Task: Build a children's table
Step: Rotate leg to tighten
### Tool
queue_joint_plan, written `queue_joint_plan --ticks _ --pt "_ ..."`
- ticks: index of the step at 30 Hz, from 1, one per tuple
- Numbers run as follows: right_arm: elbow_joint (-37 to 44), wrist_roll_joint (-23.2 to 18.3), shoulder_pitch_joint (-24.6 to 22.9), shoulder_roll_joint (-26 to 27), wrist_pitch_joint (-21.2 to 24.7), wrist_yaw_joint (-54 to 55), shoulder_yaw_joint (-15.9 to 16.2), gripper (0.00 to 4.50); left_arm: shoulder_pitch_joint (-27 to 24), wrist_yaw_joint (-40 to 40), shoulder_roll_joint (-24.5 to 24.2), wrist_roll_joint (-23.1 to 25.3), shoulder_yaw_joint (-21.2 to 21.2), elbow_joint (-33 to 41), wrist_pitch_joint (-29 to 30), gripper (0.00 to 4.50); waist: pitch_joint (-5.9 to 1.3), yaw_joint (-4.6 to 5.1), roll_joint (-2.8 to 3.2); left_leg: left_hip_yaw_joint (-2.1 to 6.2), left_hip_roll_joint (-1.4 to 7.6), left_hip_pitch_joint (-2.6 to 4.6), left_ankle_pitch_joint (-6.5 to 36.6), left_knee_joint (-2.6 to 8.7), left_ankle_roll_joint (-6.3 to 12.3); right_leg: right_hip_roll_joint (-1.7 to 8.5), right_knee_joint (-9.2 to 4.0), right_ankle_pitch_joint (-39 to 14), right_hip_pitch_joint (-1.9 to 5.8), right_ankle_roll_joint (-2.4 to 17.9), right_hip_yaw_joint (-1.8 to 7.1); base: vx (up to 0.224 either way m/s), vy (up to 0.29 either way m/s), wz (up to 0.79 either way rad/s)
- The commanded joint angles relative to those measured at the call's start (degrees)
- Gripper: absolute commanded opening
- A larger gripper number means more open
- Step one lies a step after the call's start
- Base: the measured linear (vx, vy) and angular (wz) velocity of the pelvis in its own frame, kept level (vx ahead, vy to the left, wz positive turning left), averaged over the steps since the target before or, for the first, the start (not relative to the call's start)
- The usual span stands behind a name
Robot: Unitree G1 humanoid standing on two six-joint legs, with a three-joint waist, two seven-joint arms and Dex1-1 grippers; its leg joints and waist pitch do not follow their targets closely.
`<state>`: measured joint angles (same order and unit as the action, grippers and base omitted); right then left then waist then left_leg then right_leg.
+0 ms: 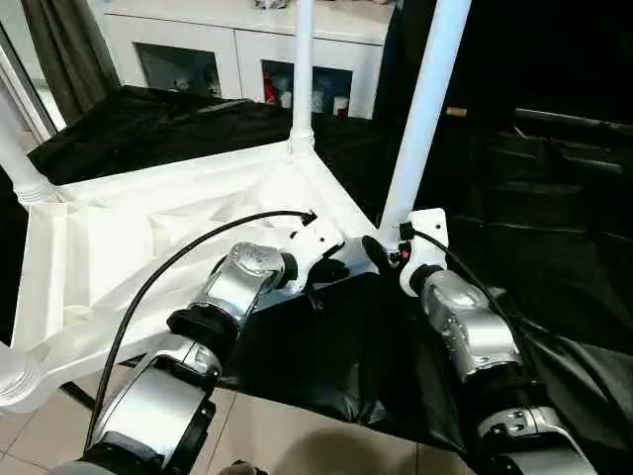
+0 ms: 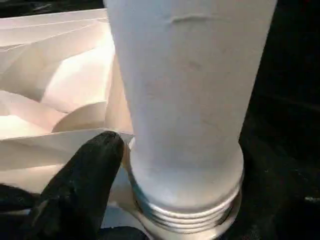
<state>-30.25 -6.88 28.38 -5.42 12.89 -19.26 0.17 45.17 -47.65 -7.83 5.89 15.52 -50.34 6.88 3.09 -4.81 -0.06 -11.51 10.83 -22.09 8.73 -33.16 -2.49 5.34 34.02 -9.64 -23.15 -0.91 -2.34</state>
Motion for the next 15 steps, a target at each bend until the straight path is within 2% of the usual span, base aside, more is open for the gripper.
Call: queue_joint_plan --ticks 1,3,4,5,8,10,12,15 --pt "4.97 -1.44 -1.42 -3.79 1.68 -10.48 4.42 4.12 -0.99 -3.84 -1.61 -0.94 0.36 1.68 -2.13 0.0 -3.8 0.07 -0.58 1.22 1.94 1.41 19.37 4.24 0.09 2.68 -4.79 -18.35 2.06 9.32 1.67 0.0 0.0 0.0" --pt "5.78 -1.55 -1.77 -4.95 1.94 -12.14 4.82 4.25 -1.23 -4.78 -2.08 -1.1 0.41 2.0 -2.41 0.0 -3.85 -0.04 -0.6 1.18 1.99 1.31 18.47 4.13 0.57 2.71 -4.58 -16.92 2.14 9.61 1.71 0.0 0.0 0.0" --pt "8.18 -1.9 -2.93 -8.55 2.25 -17.42 5.83 4.25 -1.84 -7.44 -3.59 -1.5 0.49 2.89 -2.76 0.0 -3.91 -0.02 -0.58 1.15 1.92 1.14 17.43 4.06 0.94 2.78 -4.39 -15.78 2.27 10.19 1.66 0.0 0.0 0.0" --pt "8.92 -1.94 -3.32 -9.61 2.26 -19.05 6.17 4.25 -2.09 -8.56 -4.07 -1.7 0.56 3.24 -3.43 0.0 -4.01 -0.08 -0.71 1.06 1.87 1.0 16.02 3.9 1.37 2.79 -4.18 -14.59 2.46 10.57 1.6 0.0 0.0 0.0" --pt "11.37 -2.52 -4.55 -12.78 2.56 -24.0 7.08 4.25 -3.27 -13.59 -5.71 -3.03 0.76 5.22 -4.79 0.0 -4.01 -0.18 -0.59 1.0 2.02 1.12 15.57 3.79 2.01 2.8 -4.15 -13.97 2.42 11.42 1.6 0.0 0.0 0.0" --pt "14.09 -3.41 -5.88 -16.41 3.22 -29.79 8.09 4.25 -5.37 -20.98 -8.41 -4.84 1.61 9.34 -5.01 0.0 -4.02 -0.13 -0.44 0.98 2.22 1.1 14.71 3.79 2.23 2.69 -3.86 -12.28 2.42 12.48 1.59 0.0 0.0 0.0" --pt "14.77 -3.67 -6.17 -17.17 3.32 -31.04 8.38 4.25 -5.83 -22.33 -9.0 -5.03 1.81 10.27 -5.03 0.0 -3.98 -0.19 -0.35 0.91 2.36 1.2 14.95 3.78 2.24 2.64 -3.64 -11.39 2.29 13.46 1.6 0.0 0.0 0.0" --pt "16.43 -4.84 -6.85 -18.05 4.05 -33.44 8.72 4.25 -7.99 -27.06 -10.99 -6.73 2.48 14.96 -3.37 0.0 -3.89 -0.23 -0.43 0.86 2.52 1.45 16.39 3.95 1.67 2.67 -3.68 -13.05 2.1 13.73 1.62 0.0 0.0 0.0"
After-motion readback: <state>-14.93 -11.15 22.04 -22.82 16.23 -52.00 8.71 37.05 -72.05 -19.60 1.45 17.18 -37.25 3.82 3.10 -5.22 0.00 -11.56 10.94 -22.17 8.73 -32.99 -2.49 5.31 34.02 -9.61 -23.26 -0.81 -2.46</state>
